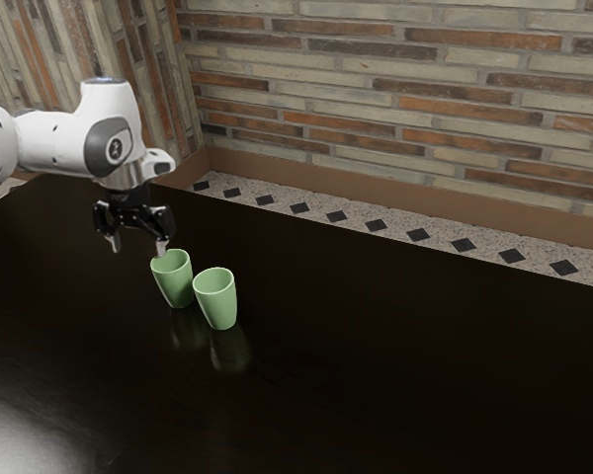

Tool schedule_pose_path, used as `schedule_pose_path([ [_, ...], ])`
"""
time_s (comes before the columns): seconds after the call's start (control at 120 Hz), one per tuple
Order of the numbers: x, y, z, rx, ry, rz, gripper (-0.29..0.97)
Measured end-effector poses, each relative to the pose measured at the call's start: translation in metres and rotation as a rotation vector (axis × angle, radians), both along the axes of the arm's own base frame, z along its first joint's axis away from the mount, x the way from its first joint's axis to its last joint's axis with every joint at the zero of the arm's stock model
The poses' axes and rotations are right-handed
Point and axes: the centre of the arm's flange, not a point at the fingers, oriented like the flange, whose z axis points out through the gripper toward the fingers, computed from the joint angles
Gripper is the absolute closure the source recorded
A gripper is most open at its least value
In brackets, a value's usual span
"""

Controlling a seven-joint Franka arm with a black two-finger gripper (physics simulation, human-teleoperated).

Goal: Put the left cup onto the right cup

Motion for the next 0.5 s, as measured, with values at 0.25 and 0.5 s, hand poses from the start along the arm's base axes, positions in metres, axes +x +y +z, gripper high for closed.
schedule_pose_path([
  [0.25, 0.006, 0.005, -0.013, -0.001, -0.014, 0.004, 0.00],
  [0.5, 0.012, 0.011, -0.023, 0.008, -0.035, -0.007, 0.00],
])
